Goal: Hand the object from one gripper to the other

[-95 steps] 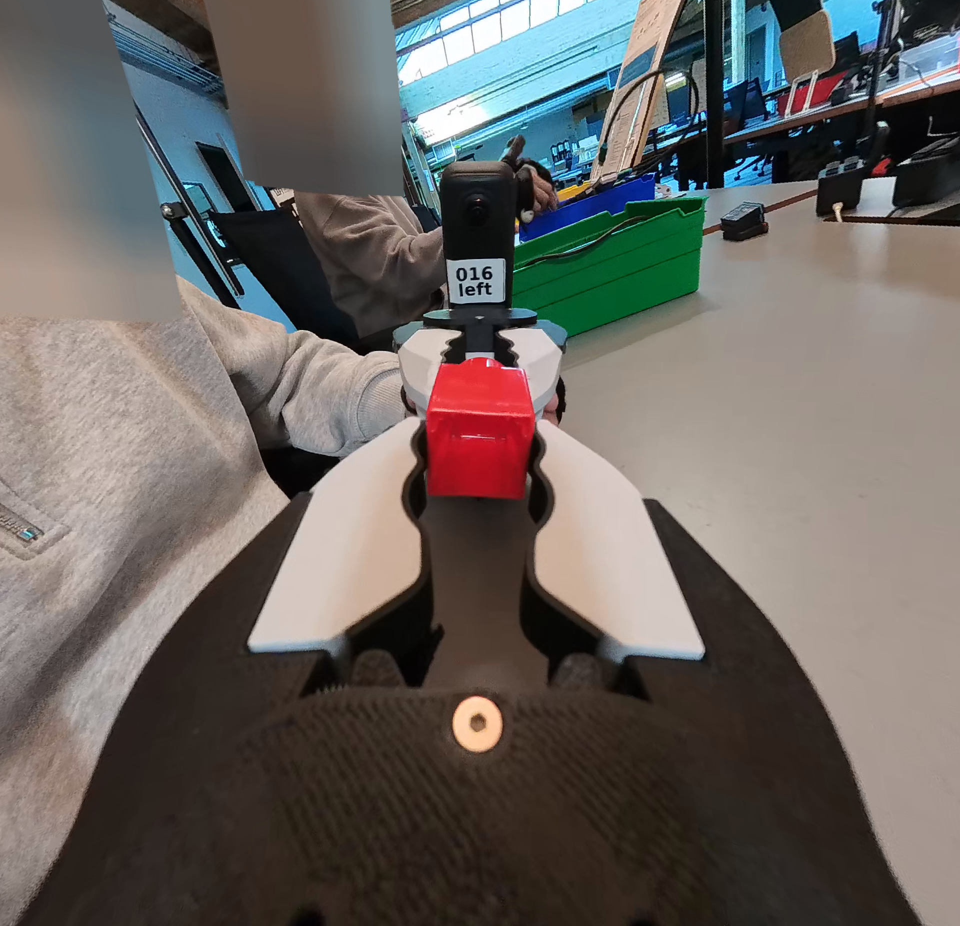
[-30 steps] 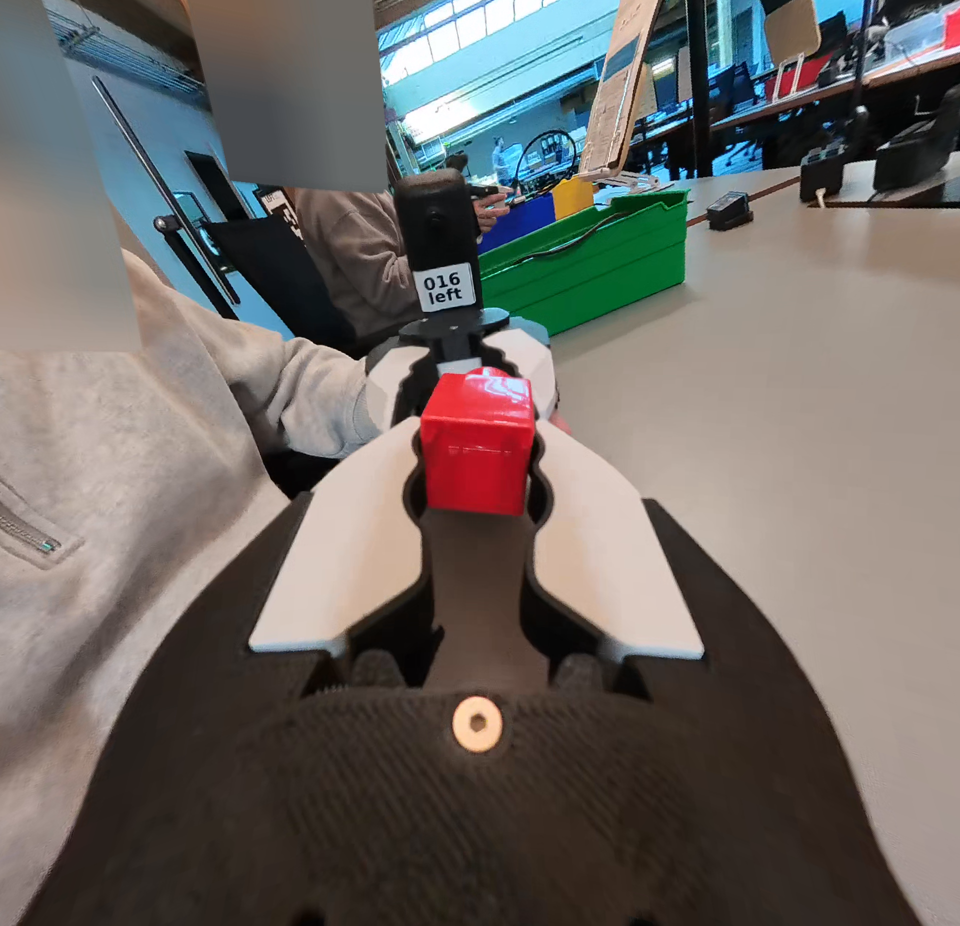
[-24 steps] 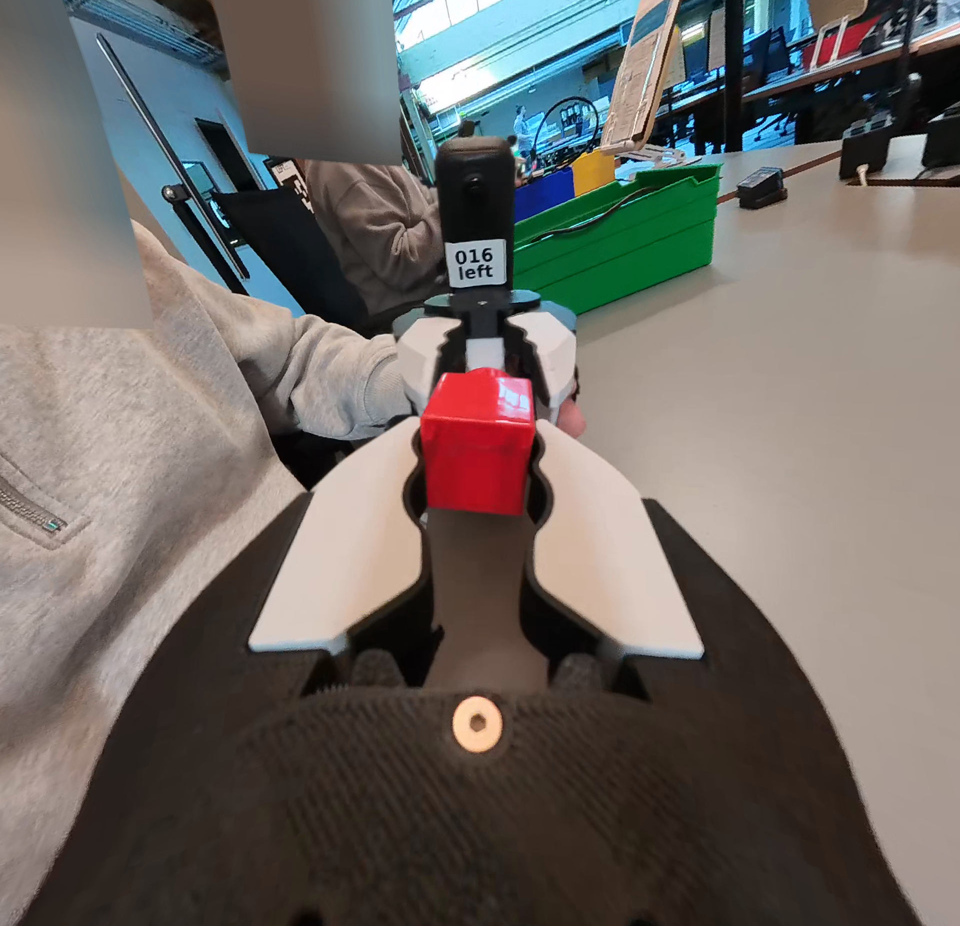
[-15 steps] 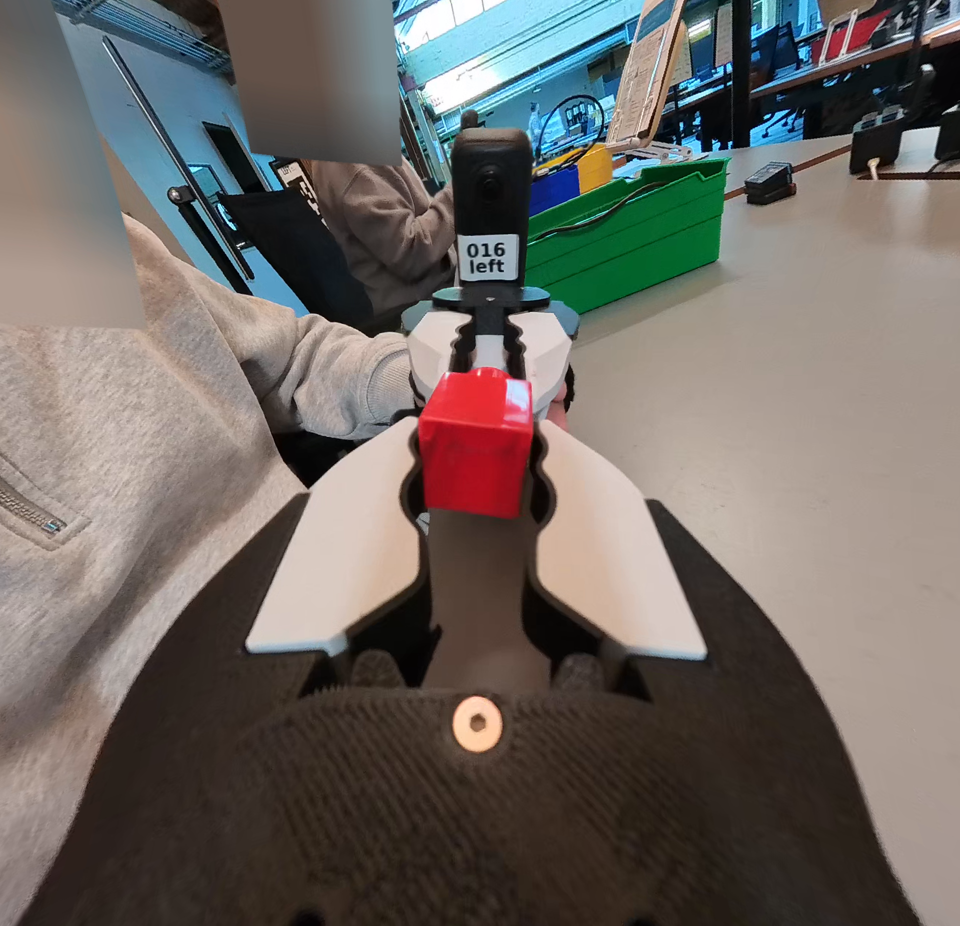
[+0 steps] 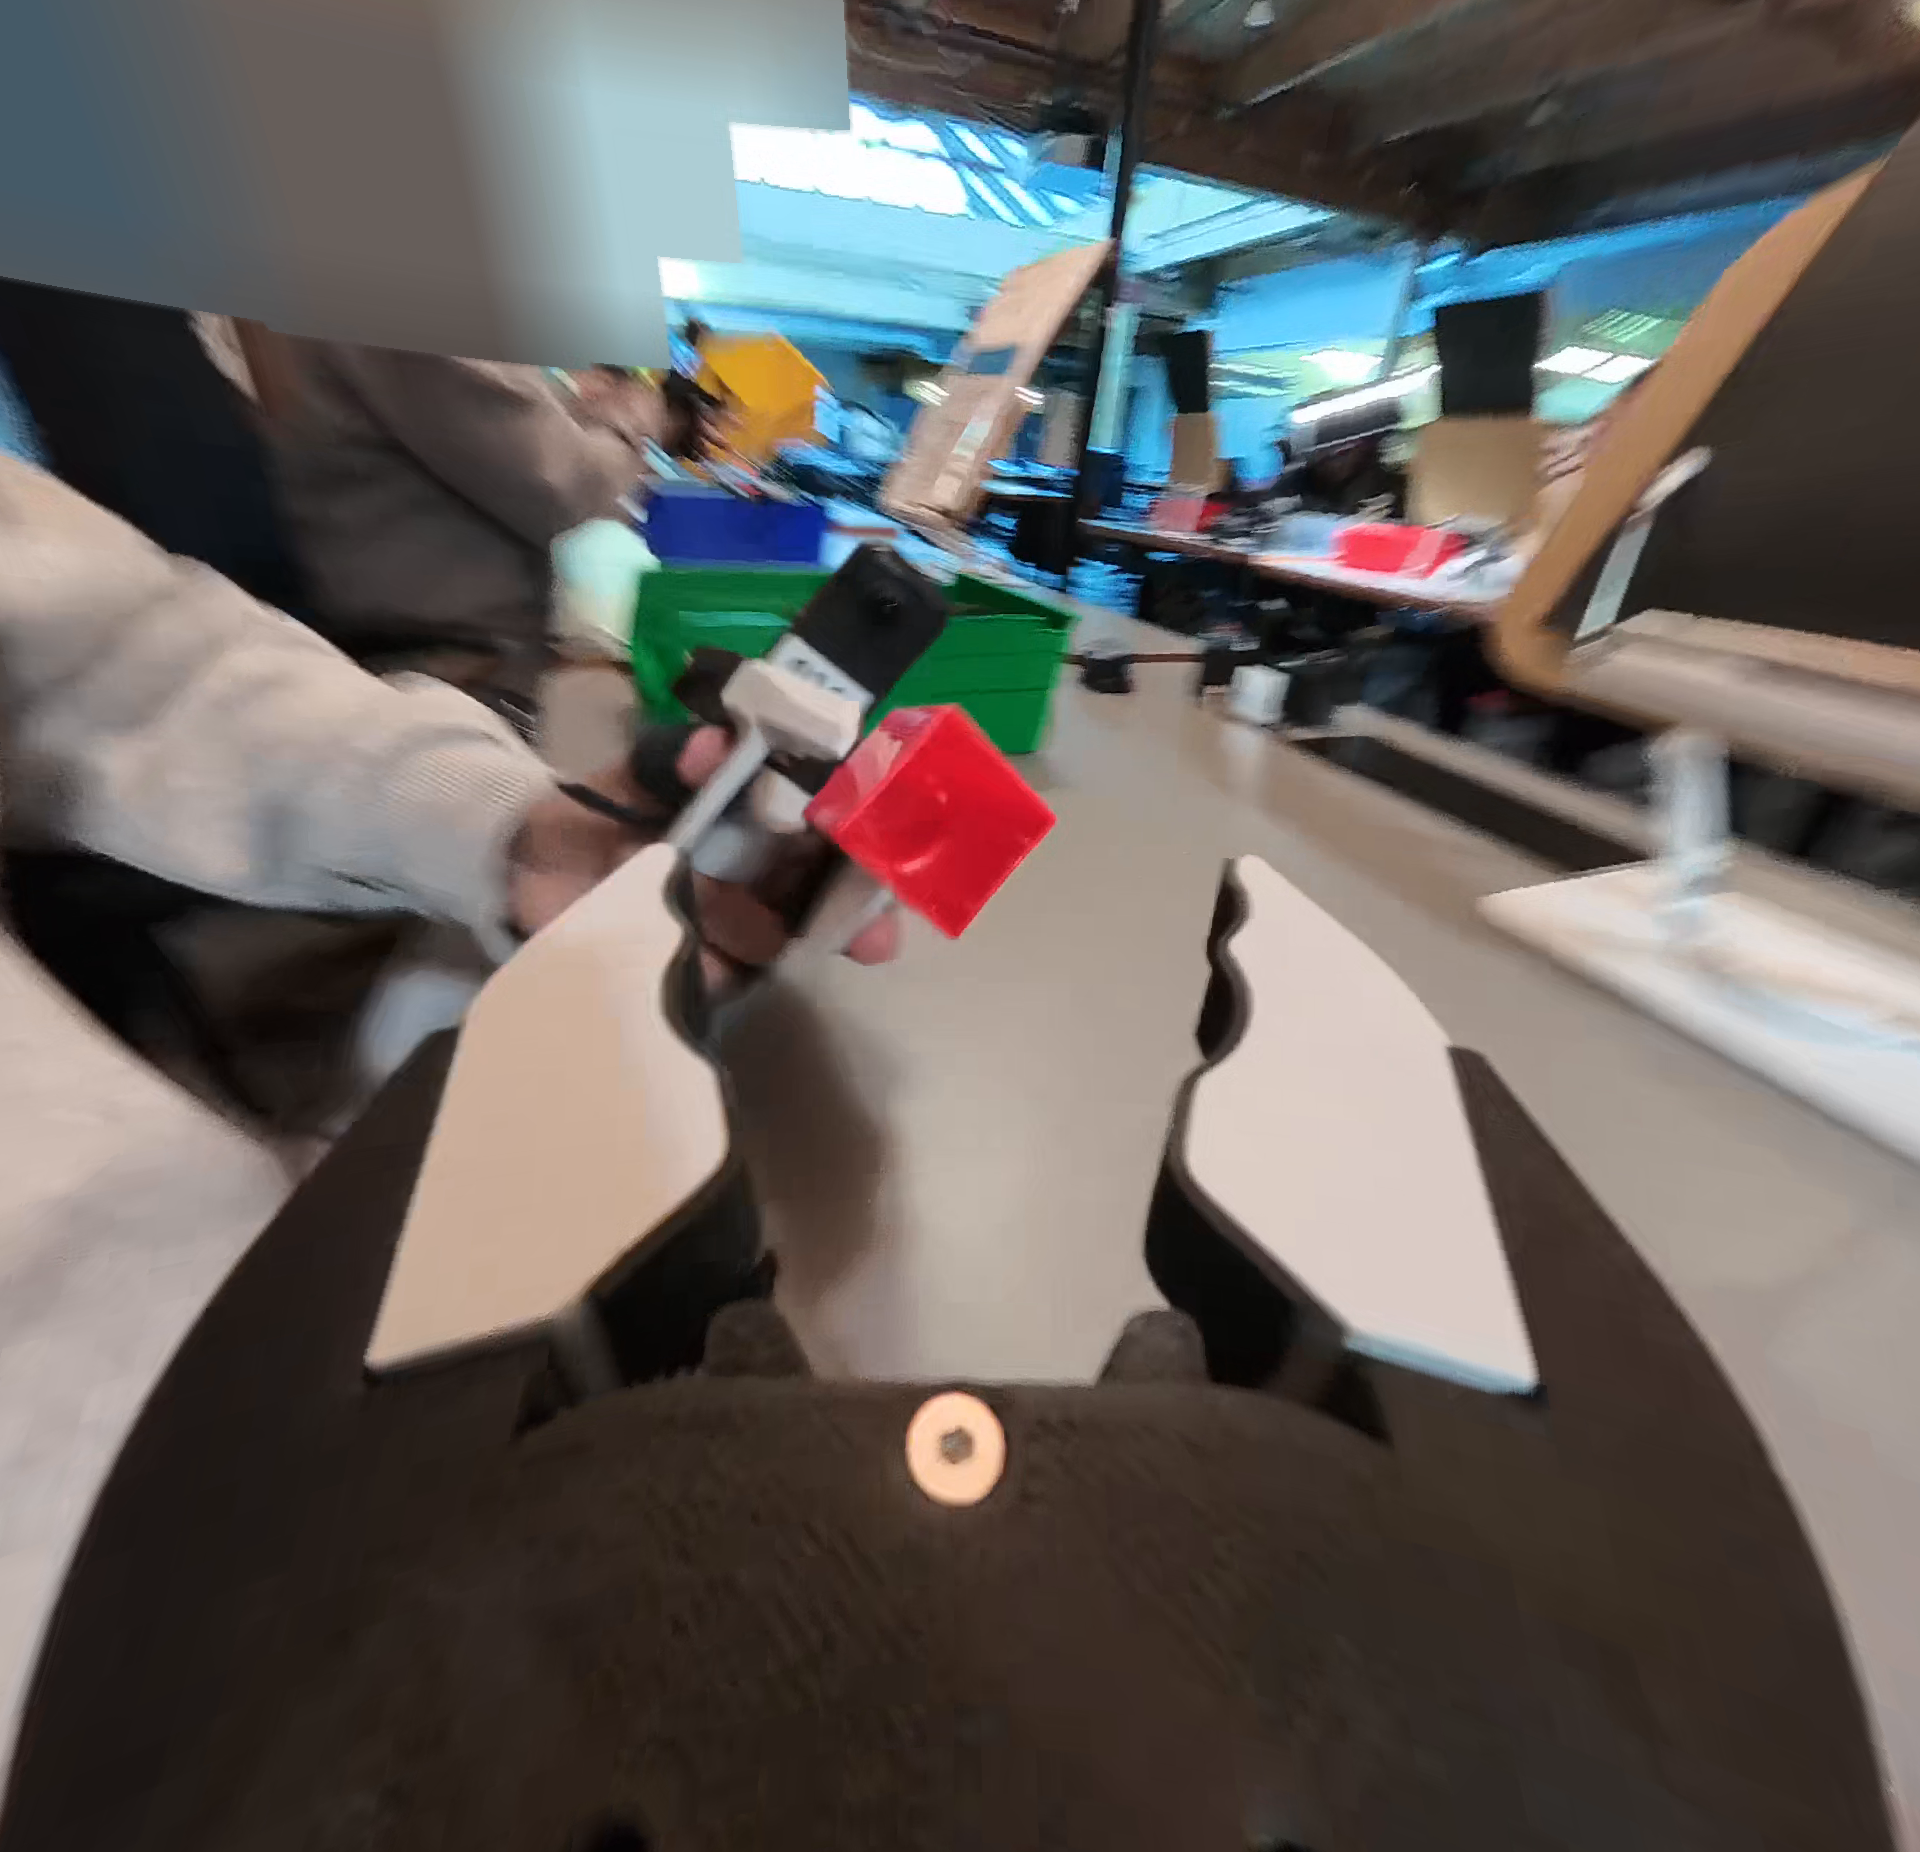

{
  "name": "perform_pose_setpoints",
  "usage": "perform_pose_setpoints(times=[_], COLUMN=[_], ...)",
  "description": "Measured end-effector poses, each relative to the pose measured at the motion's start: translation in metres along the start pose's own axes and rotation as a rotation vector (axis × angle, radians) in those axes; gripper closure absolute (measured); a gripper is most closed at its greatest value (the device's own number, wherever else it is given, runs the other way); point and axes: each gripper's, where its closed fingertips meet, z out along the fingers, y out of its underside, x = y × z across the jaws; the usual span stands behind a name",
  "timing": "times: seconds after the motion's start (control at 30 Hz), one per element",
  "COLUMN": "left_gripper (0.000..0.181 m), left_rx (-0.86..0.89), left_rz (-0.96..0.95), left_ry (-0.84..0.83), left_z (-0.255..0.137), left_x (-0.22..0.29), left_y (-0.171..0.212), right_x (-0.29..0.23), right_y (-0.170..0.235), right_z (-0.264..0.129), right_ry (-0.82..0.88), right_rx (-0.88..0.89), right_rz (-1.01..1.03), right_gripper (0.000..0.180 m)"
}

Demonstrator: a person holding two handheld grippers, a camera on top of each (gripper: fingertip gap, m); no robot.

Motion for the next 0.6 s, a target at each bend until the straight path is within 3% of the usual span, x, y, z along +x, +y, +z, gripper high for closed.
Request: perform_pose_setpoints(times=[0.07, 0.17, 0.23, 0.37, 0.6], left_gripper=[0.152, 0.152, 0.152, 0.152, 0.152], left_rx=[0.127, 0.316, 0.342, 0.354, 0.359], left_rz=[-0.146, -0.373, -0.41, -0.45, -0.554], left_ry=[-0.013, 0.001, -0.012, 0.022, 0.019], left_z=[-0.004, -0.013, -0.012, -0.001, 0.01], left_x=[-0.007, -0.017, -0.019, -0.008, -0.009], left_y=[-0.012, -0.024, -0.021, -0.014, 0.007], right_x=[0.006, 0.005, 0.002, 0.001, 0.0], right_y=[-0.002, -0.006, -0.002, 0.009, 0.008], right_z=[-0.003, -0.001, 0.006, 0.021, 0.024], right_ry=[0.094, 0.195, 0.238, 0.29, 0.314], right_rx=[-0.043, -0.077, -0.124, -0.197, -0.233], right_rz=[-0.172, -0.416, -0.52, -0.573, -0.612], right_gripper=[0.101, 0.099, 0.095, 0.088, 0.1])
